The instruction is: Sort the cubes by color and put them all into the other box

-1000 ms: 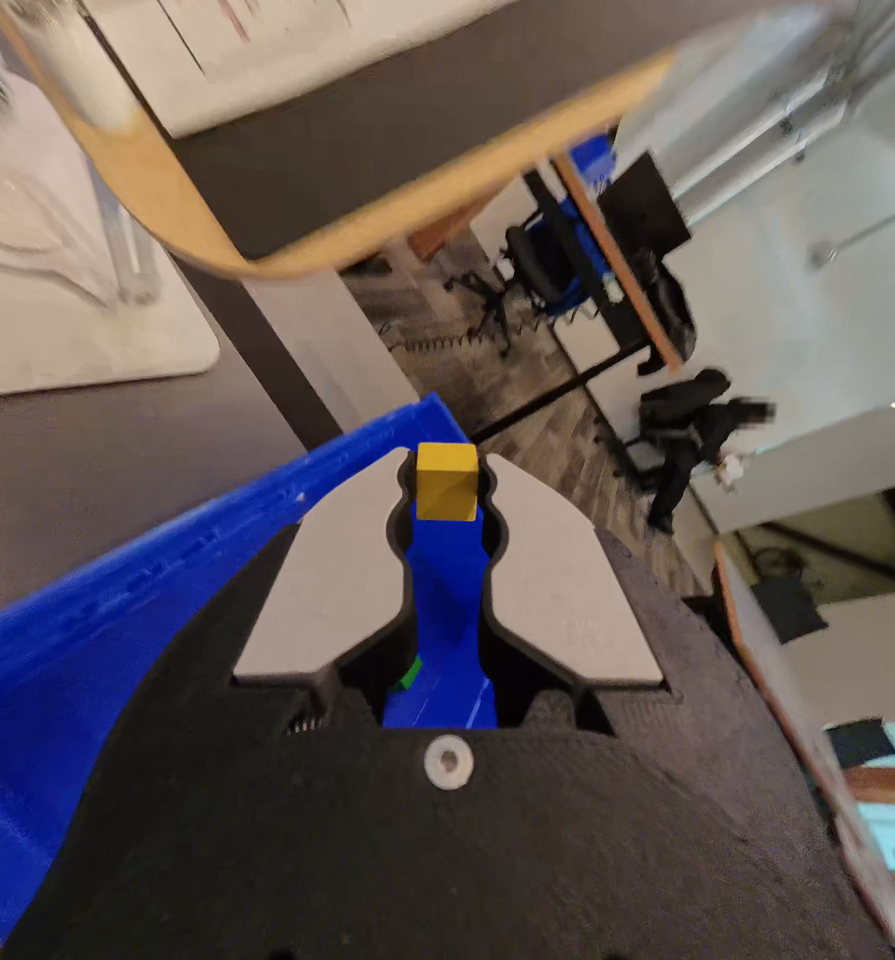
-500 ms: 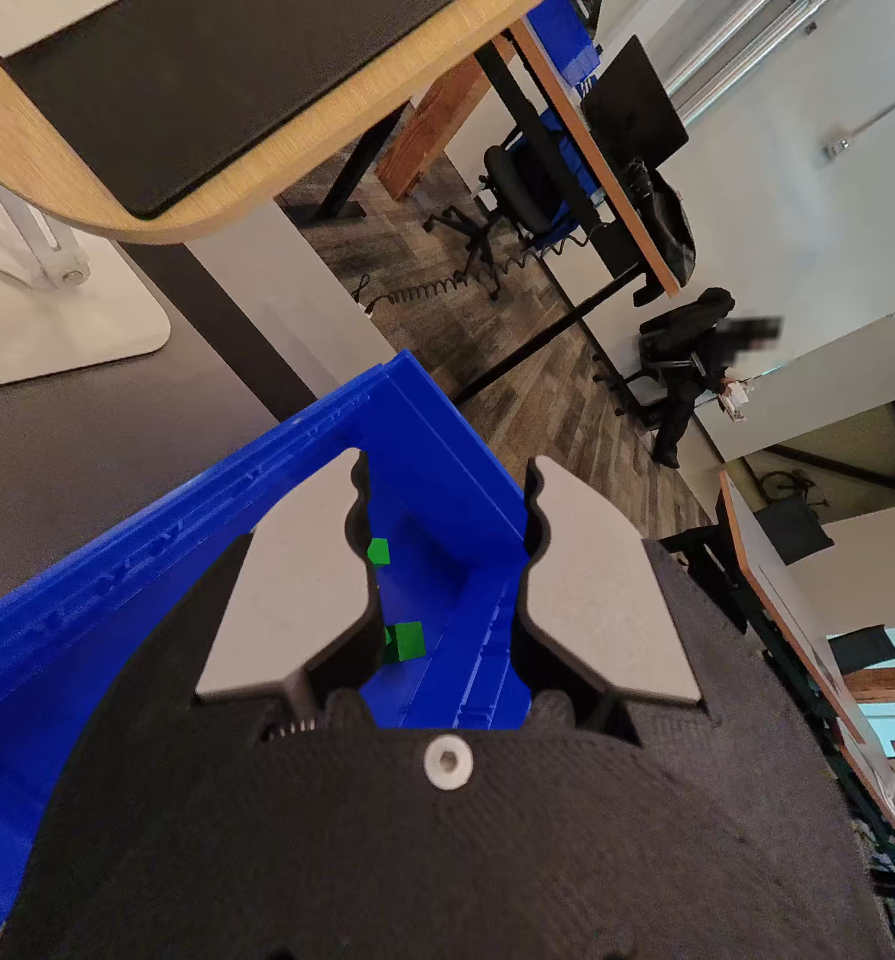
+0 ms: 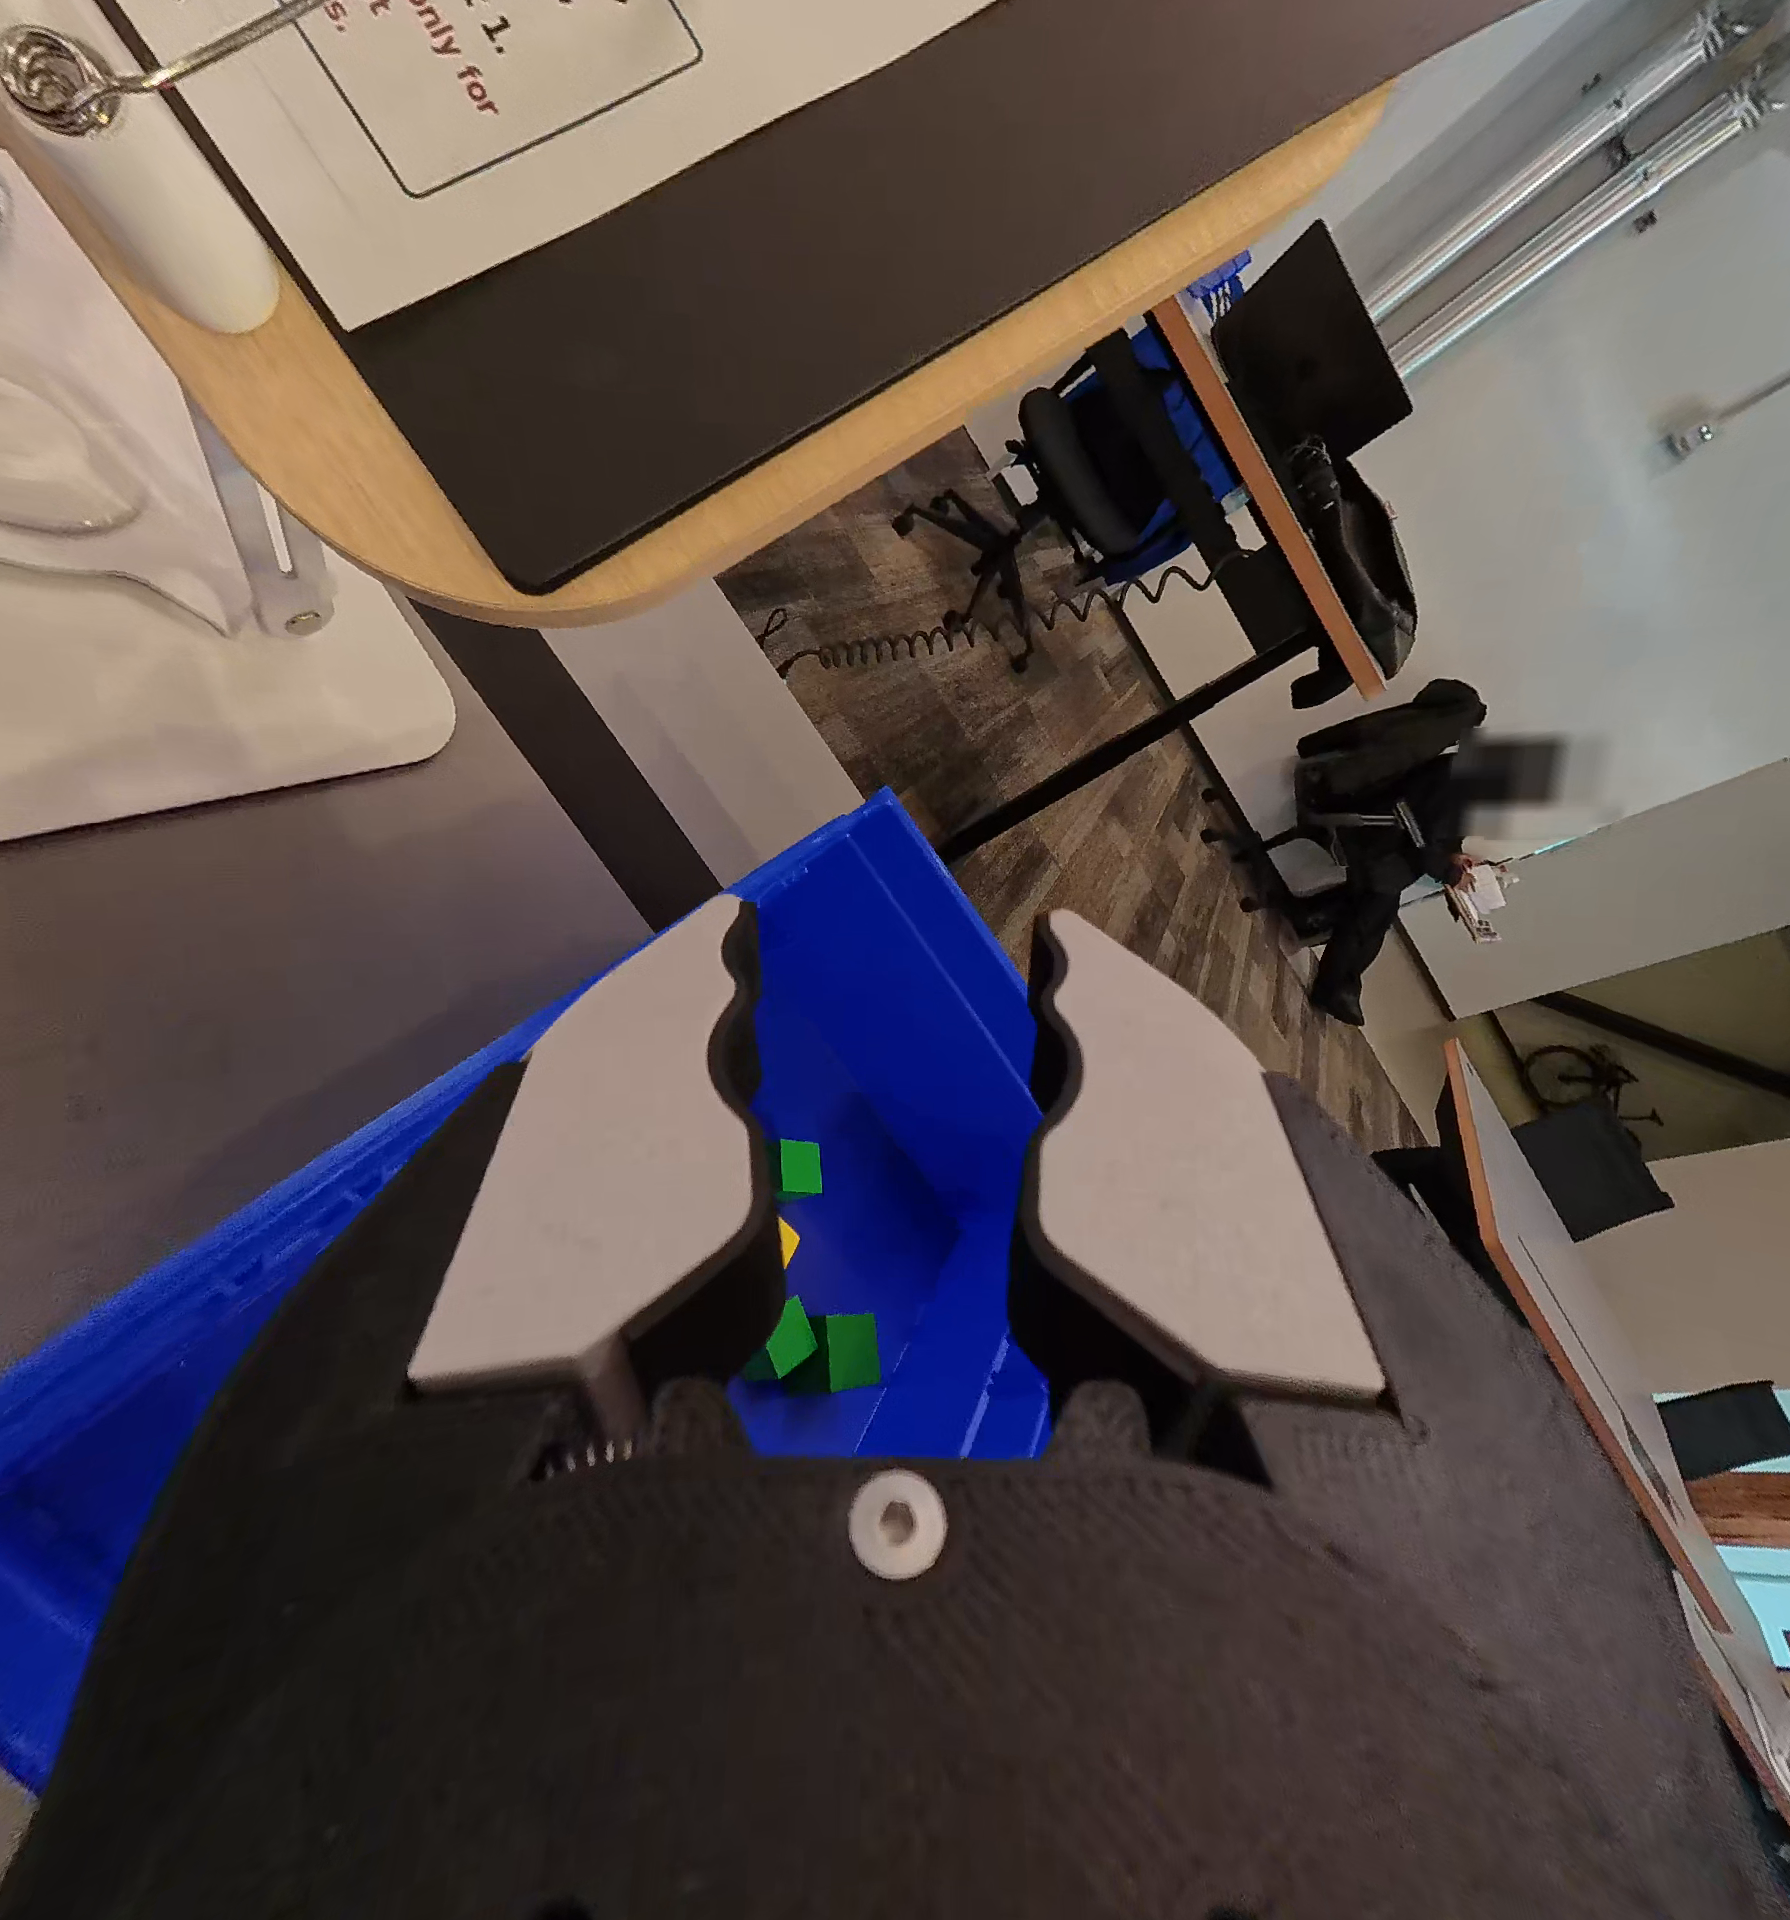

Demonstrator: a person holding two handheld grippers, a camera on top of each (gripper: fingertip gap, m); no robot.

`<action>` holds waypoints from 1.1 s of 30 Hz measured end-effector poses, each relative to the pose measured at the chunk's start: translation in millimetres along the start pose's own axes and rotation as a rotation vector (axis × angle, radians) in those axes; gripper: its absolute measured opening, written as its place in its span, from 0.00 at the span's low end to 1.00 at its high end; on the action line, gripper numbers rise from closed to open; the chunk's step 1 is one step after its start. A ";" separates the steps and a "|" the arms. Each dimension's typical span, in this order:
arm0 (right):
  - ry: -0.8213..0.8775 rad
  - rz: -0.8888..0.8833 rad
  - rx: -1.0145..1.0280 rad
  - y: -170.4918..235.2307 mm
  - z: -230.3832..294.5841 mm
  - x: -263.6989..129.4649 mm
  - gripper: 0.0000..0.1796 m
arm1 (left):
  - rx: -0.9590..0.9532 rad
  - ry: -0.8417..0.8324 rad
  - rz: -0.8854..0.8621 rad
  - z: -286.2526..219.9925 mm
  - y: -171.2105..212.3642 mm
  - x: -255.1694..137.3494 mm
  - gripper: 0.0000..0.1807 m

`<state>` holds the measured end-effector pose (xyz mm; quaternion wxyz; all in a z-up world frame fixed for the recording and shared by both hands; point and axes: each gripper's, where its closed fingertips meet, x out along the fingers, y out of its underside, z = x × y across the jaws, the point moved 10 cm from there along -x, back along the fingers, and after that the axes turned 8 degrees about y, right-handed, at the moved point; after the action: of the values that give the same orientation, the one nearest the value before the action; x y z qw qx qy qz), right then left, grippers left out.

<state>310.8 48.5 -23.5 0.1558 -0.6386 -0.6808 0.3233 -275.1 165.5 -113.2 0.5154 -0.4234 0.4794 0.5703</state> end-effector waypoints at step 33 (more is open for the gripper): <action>0.015 -0.303 -0.088 -39.2 7.5 -35.1 0.18 | -0.150 0.192 -0.281 -1.1 -0.5 -36.8 0.12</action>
<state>280.7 13.6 3.0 0.1799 -0.5372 -0.7816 0.2611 -270.6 157.8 -77.5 0.5089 -0.5758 0.4186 0.4840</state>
